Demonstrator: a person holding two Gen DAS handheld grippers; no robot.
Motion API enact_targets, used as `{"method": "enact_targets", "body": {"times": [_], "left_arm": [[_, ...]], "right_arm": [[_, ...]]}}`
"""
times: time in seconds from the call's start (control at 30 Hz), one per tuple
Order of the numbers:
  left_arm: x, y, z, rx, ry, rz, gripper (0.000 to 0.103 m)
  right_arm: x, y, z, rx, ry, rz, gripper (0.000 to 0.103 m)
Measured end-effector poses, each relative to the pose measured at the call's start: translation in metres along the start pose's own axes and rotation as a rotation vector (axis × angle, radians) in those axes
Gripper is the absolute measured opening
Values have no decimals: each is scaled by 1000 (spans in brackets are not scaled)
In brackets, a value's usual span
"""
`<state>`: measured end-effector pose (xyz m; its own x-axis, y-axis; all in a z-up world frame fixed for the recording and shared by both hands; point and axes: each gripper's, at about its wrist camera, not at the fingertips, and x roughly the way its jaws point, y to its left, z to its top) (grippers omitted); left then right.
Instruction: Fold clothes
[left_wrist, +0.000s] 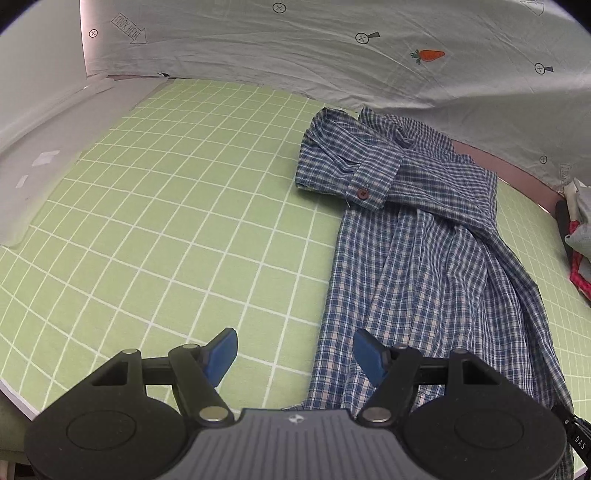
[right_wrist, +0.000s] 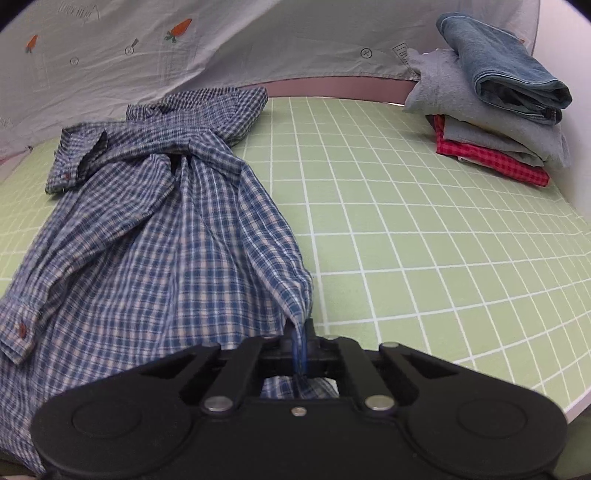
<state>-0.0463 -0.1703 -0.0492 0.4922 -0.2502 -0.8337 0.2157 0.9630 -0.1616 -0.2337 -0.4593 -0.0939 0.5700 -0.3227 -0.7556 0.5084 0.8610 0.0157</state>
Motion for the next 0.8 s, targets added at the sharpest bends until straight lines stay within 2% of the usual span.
{"method": "enact_targets", "body": {"times": [0.3,0.53,0.6,0.63,0.7,0.77,0.8], "left_arm": [[-11,34,-3,64,42,-46,70],[-6,58,-22,75,114,-54,70],[-3,60,-25,73,133,-61,70],[-2,60,-26,76,135,-67,70],[-3,60,-28,87,133,-77,70],[-3,60,-26,87,129,-84,70],[-3,60,-25,85,127,-88,70]], "right_arm": [[-32,66,11,66,-25,109,2],[-21,134,10,29,38,213,3],[-10,146,5,32,83,223,7],[-6,148,3,38,102,222,15],[-7,147,0,65,111,211,18],[-18,136,2,128,76,222,27],[-24,128,4,168,57,228,27]]}}
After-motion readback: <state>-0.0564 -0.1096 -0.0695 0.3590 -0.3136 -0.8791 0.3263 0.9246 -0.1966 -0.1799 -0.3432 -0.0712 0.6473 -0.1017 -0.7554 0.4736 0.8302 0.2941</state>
